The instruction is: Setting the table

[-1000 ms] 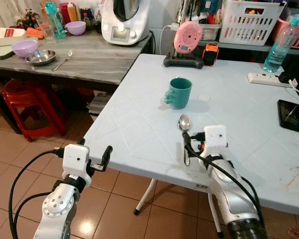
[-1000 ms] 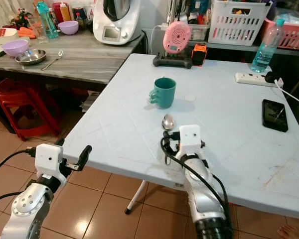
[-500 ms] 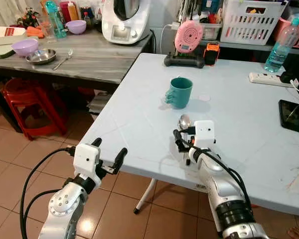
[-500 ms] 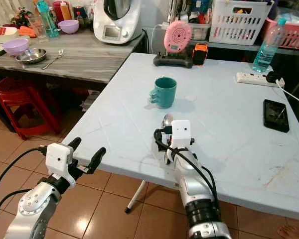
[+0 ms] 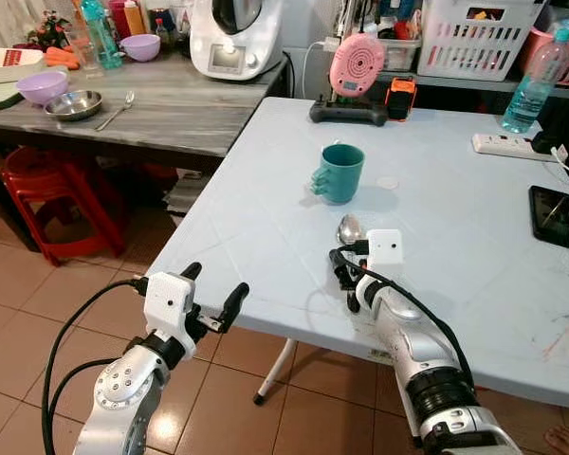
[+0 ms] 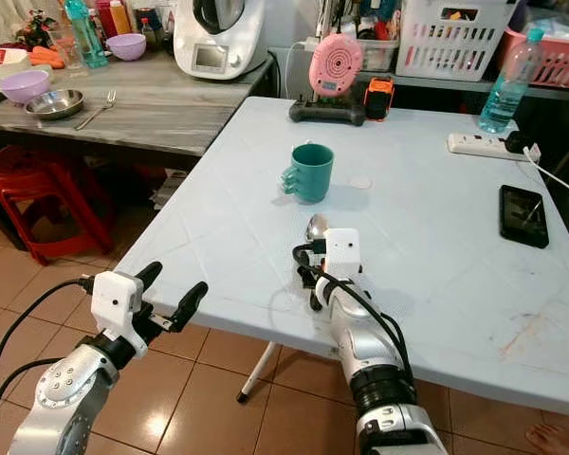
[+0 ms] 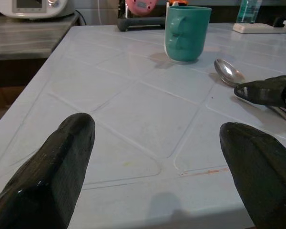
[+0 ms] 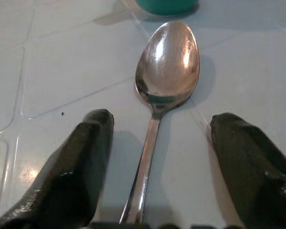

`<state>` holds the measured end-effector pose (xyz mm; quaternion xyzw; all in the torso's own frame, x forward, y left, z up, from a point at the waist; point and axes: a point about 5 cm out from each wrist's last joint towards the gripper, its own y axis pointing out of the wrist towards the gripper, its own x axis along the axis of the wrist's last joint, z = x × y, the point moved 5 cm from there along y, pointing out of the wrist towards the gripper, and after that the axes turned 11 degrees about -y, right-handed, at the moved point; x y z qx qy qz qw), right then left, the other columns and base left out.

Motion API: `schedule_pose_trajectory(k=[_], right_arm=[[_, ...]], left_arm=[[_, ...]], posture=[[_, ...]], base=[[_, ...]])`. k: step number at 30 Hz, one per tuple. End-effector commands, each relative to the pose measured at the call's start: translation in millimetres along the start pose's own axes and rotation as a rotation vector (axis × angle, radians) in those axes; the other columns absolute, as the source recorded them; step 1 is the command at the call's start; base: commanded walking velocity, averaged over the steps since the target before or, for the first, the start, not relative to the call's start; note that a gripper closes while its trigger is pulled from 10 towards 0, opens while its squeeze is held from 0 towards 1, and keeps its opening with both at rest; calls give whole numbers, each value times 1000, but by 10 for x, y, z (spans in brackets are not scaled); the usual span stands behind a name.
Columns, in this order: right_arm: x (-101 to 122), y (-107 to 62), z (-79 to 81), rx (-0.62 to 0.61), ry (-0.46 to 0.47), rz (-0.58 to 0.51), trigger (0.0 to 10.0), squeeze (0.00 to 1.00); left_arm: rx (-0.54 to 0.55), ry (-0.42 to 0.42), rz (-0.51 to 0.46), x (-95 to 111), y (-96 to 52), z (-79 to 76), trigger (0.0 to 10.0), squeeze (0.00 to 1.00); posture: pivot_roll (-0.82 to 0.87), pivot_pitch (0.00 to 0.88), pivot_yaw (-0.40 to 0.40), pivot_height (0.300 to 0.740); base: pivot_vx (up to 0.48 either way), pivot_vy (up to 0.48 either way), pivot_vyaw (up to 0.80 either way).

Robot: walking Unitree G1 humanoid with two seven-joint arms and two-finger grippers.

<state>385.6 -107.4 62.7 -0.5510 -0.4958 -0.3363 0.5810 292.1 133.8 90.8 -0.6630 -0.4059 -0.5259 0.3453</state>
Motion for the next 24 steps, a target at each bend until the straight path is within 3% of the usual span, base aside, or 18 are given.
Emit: schedule_pose_trajectory(k=[1, 3, 4, 5, 16, 24], right_arm=[[-46, 22, 127, 50, -21, 35, 10000, 0], [-57, 25, 126, 51, -23, 38, 10000, 0], [-61, 26, 121, 50, -24, 39, 6745, 0], [-71, 26, 107, 47, -19, 41, 0, 0], [-218, 8, 128, 81, -36, 99, 0, 0], [-300, -9, 153, 95, -44, 123, 0, 0]], left_arm=[[-19, 8, -4, 48, 3, -13, 10000, 0], [-20, 7, -3, 46, 4, -16, 10000, 0], [-21, 7, -3, 45, 5, -18, 10000, 0], [-23, 5, -2, 42, 8, -26, 10000, 0], [-47, -5, 9, 25, 11, -68, 10000, 0], [-150, -25, 34, 3, 1, -188, 10000, 0]], posture=[[23, 22, 25, 740], [23, 21, 24, 740], [23, 21, 24, 740], [23, 21, 24, 740], [18, 24, 29, 740], [18, 22, 30, 740]], base=[[0, 0, 0], [0, 0, 0], [0, 0, 0], [0, 0, 0], [0, 0, 0], [0, 0, 0]])
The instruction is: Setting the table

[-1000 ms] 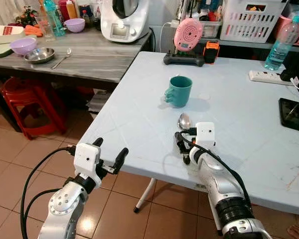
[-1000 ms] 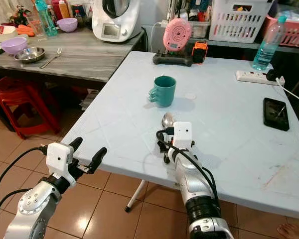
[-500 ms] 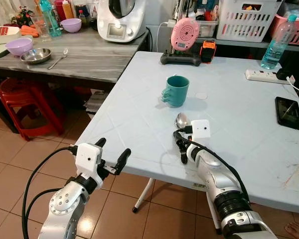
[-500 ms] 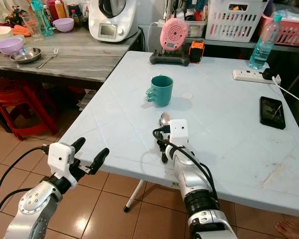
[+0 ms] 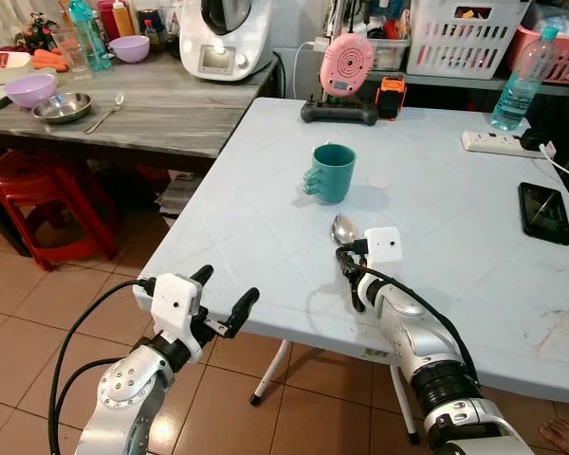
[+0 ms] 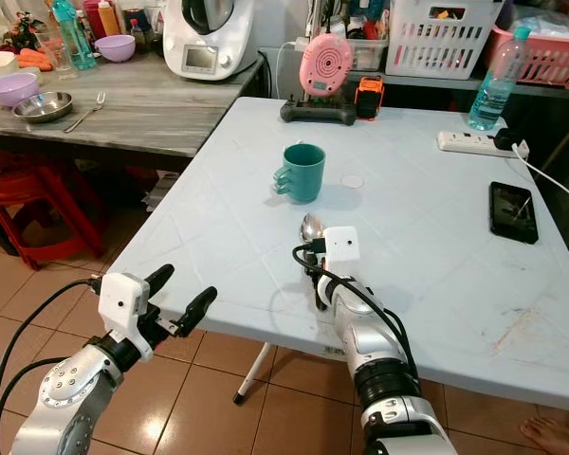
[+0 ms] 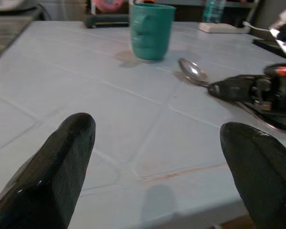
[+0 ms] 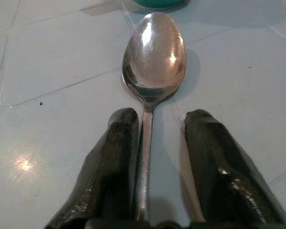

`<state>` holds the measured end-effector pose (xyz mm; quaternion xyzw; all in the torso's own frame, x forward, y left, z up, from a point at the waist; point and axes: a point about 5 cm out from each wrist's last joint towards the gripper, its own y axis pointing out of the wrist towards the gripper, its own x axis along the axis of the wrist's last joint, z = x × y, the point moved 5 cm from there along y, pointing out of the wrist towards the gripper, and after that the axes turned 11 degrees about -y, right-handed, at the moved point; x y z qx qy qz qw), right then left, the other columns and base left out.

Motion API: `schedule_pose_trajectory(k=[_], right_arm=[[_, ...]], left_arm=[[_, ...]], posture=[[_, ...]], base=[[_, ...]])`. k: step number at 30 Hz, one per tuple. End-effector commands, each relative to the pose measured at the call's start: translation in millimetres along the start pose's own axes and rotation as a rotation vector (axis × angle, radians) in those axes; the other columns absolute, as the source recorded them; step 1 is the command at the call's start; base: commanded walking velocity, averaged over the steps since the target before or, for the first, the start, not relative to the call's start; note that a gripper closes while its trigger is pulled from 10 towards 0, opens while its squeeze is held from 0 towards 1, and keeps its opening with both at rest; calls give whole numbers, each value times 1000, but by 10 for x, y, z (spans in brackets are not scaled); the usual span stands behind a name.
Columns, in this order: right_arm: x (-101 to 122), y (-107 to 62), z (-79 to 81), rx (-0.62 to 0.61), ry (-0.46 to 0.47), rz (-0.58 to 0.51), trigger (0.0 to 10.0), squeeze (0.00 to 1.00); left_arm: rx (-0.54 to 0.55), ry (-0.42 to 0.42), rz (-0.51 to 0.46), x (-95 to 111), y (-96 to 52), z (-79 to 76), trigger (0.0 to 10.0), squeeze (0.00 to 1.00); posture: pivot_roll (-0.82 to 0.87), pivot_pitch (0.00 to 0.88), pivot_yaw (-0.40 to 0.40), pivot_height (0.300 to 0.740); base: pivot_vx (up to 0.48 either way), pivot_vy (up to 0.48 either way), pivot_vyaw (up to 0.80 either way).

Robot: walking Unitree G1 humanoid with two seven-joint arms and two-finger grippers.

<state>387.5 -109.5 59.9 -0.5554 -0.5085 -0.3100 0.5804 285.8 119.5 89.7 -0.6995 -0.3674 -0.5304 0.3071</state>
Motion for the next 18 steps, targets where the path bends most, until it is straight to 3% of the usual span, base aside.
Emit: schedule_pose_trajectory(k=[1, 18], right_arm=[[-268, -20, 187, 69, 4, 101, 0, 0], [-453, -86, 156, 32, 59, 142, 0, 0]], left_arm=[[-30, 13, -2, 45, -1, -39, 10000, 0], [-67, 15, 21, 9, 8, -68, 10000, 0]], posture=[[18, 22, 30, 740], [13, 18, 33, 740]], base=[[0, 0, 0], [0, 0, 0]])
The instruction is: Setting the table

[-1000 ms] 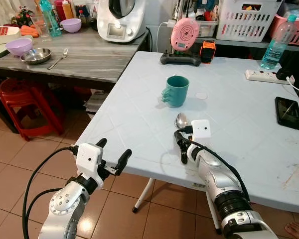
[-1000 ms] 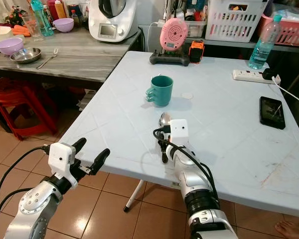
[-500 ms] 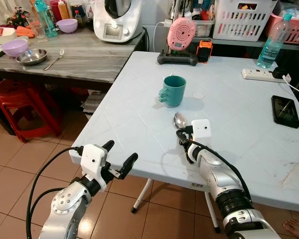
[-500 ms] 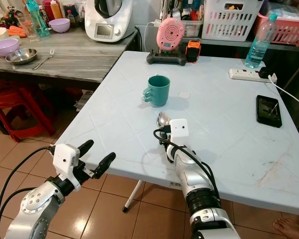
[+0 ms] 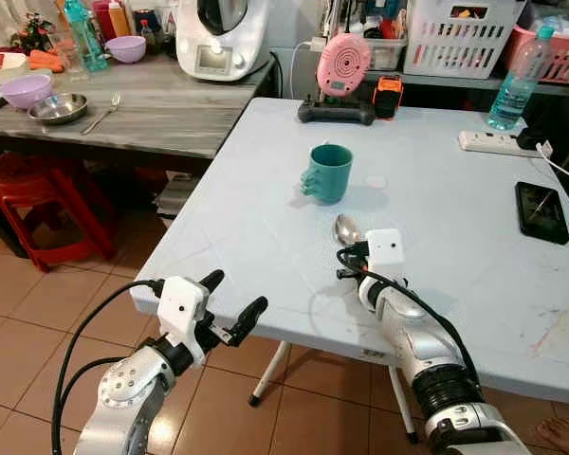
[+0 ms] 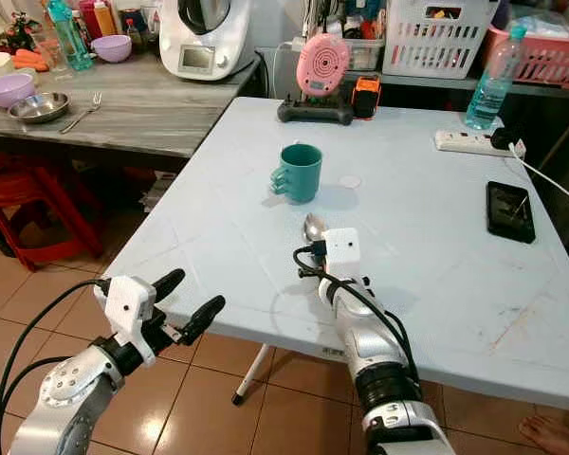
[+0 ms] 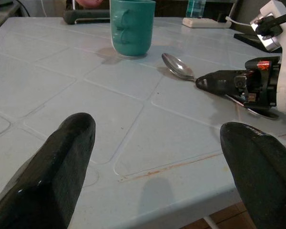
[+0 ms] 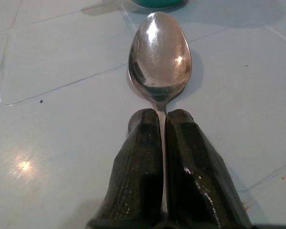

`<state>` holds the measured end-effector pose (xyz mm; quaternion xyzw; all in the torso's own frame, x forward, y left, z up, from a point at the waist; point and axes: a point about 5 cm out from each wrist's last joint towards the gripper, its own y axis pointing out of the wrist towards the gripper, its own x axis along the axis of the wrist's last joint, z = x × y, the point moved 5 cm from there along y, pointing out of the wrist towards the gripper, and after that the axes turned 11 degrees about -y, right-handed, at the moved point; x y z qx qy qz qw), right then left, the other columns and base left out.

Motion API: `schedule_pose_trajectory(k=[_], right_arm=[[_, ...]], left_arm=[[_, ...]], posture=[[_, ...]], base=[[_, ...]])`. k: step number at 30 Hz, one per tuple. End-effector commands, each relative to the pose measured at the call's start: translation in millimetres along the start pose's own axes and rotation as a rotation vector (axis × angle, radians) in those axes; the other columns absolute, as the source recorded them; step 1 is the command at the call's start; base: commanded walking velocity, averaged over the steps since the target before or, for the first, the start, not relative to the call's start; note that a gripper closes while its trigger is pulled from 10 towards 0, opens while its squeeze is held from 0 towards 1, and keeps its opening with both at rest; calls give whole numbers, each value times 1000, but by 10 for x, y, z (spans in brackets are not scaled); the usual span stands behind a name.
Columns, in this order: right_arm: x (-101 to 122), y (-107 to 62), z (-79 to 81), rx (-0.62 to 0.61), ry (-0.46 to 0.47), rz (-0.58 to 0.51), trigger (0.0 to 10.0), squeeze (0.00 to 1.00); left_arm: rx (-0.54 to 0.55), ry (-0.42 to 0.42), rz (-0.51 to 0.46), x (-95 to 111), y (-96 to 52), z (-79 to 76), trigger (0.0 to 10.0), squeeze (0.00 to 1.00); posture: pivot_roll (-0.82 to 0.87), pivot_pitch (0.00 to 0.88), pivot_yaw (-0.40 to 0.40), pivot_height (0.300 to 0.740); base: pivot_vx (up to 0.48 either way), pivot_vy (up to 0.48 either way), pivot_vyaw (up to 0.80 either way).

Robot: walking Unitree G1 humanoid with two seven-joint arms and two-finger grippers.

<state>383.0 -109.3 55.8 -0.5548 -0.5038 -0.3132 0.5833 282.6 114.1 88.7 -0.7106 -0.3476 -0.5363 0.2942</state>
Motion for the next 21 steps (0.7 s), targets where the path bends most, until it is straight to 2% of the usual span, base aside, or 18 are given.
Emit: schedule_pose_trajectory(k=[1, 7, 11, 13, 14, 16, 18, 20, 21], right_arm=[[-403, -59, 126, 26, 57, 136, 0, 0], [-335, -74, 55, -23, 99, 98, 0, 0], [-228, -130, -73, -90, 117, 34, 0, 0], [-135, -204, -182, -142, 125, -22, 0, 0], [-135, -204, -182, -142, 125, -22, 0, 0], [-32, -344, -321, -206, 118, -95, 0, 0], [26, -413, -372, -229, 115, -133, 196, 0], [104, -520, -440, -265, 90, -182, 6745, 0], [125, -549, -456, -275, 81, -194, 6745, 0]], left_arm=[[-17, 16, 2, 34, 6, -9, 10000, 0], [-23, 16, -1, 37, 25, -22, 10000, 0], [24, 27, -16, 69, 60, 56, 10000, 0], [100, 31, -16, 69, 84, 169, 10000, 0], [100, 31, -16, 69, 84, 169, 10000, 0], [149, 49, -37, 113, 114, 265, 10000, 0], [165, 47, -49, 143, 128, 298, 10000, 0], [194, 33, -64, 181, 157, 357, 10000, 0], [202, 29, -67, 190, 165, 374, 10000, 0]], posture=[[15, 14, 33, 740], [14, 6, 33, 740], [12, 0, 32, 740], [8, 0, 32, 740], [8, 0, 32, 740], [0, 0, 32, 740], [-1, 0, 31, 740], [-10, 0, 34, 740], [-10, 0, 34, 740]], base=[[0, 0, 0], [0, 0, 0], [0, 0, 0], [0, 0, 0], [0, 0, 0], [0, 0, 0], [0, 0, 0], [0, 0, 0], [0, 0, 0]])
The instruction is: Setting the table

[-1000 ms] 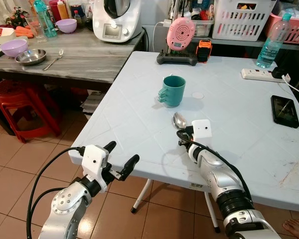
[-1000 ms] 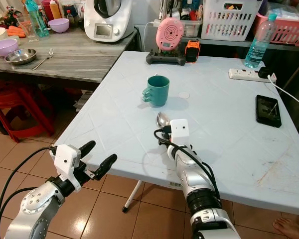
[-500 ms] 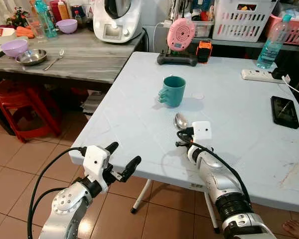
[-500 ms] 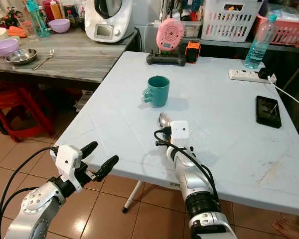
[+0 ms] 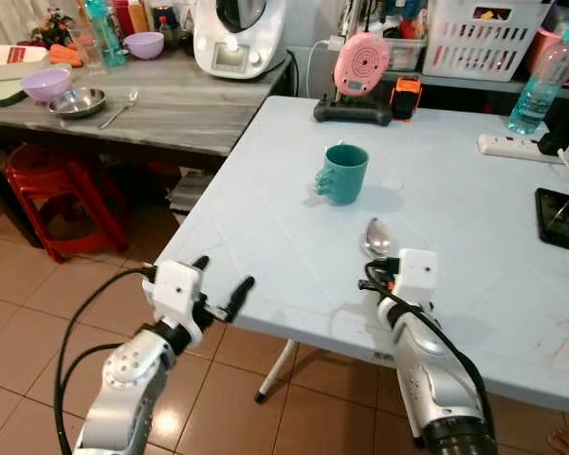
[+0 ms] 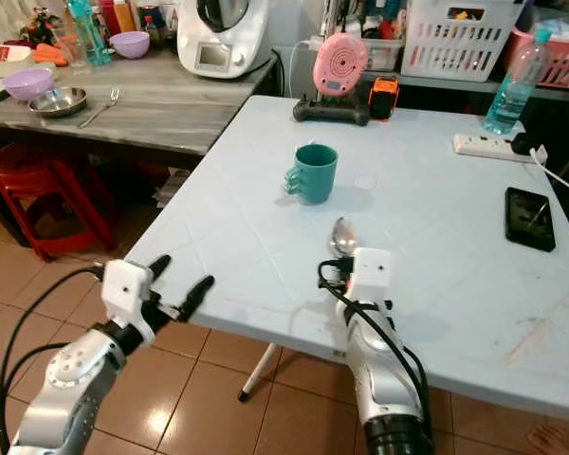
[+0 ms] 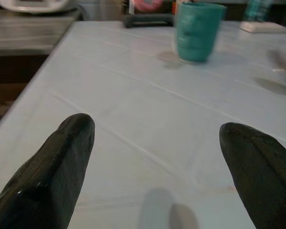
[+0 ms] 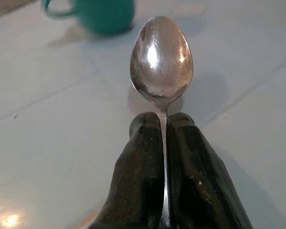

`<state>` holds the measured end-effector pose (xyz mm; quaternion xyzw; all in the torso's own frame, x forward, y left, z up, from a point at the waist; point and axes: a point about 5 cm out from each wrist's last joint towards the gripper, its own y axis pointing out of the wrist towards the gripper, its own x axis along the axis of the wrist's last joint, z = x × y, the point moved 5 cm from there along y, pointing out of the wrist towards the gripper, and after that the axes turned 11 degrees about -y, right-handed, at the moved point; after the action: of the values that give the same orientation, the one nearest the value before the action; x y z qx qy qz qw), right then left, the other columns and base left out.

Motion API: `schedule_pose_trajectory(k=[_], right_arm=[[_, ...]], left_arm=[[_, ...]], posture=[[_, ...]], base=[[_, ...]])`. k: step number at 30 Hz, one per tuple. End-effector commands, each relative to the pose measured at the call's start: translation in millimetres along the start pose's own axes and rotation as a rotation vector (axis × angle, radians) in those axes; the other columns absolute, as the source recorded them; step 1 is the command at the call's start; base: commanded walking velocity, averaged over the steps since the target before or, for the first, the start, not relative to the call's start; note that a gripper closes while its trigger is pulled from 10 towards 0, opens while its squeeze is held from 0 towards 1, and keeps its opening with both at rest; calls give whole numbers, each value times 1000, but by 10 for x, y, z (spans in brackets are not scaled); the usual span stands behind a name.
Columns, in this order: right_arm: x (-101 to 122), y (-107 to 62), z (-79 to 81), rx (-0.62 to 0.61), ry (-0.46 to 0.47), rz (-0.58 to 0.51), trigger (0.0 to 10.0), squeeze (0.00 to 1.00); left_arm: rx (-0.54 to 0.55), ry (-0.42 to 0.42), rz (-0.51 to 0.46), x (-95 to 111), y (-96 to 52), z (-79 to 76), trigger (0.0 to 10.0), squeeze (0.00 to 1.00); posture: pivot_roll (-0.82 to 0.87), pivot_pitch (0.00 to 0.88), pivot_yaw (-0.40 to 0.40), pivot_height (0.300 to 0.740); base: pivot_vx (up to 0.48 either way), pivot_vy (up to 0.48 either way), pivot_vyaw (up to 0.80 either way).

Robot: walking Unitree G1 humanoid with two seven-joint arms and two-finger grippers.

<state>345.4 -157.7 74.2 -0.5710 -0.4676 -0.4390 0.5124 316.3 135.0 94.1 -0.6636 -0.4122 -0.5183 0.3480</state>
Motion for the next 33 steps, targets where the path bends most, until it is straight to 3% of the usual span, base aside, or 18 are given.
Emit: schedule_pose_trajectory(k=[1, 2, 4, 10, 24, 33], right_arm=[[193, -37, -70, -32, -24, -76, 9059, 0], [241, -81, -101, -47, -44, -103, 10000, 0], [303, -162, -164, -79, -71, -139, 10000, 0], [245, -259, -259, -115, -60, -114, 10000, 0], [299, -263, -247, -105, -60, -123, 10000, 0], [317, -256, -232, -99, -56, -130, 10000, 0]], left_arm=[[26, 5, -16, 48, 38, 47, 10000, 0], [31, -3, -19, 58, 64, 61, 10000, 0], [29, -16, -30, 83, 111, 61, 10000, 0], [5, -7, -49, 111, 171, 20, 10000, 0], [-6, -15, -60, 95, 191, -16, 10000, 0], [-11, -13, -62, 93, 193, -31, 10000, 0]], posture=[[-15, 0, 36, 740], [-21, 0, 37, 740], [-26, 0, 38, 740], [-42, 0, 43, 740], [-39, 0, 35, 740], [-38, 0, 32, 740]], base=[[0, 0, 0], [0, 0, 0], [0, 0, 0], [0, 93, -207], [0, 359, -735], [0, 405, -47]])
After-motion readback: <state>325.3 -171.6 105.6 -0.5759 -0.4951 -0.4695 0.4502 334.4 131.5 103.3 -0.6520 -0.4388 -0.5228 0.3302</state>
